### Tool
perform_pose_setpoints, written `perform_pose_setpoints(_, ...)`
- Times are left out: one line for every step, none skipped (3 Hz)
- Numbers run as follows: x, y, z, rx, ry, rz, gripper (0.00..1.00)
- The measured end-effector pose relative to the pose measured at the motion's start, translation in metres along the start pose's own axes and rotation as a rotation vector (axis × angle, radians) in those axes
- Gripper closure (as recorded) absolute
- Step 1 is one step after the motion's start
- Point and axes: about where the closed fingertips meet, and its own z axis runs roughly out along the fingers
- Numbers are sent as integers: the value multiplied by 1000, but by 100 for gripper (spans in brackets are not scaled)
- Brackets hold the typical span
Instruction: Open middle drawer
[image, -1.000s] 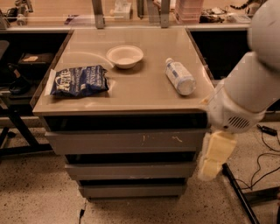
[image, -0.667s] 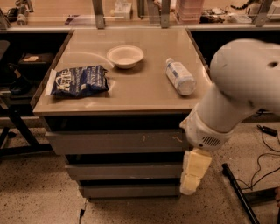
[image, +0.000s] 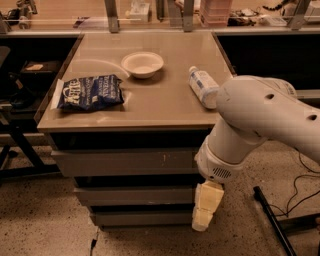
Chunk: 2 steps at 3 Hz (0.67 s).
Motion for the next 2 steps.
perform_pose_setpoints(0, 10, 47, -53, -8, 33, 0)
perform_pose_setpoints(4, 7, 107, -88, -11, 112, 0)
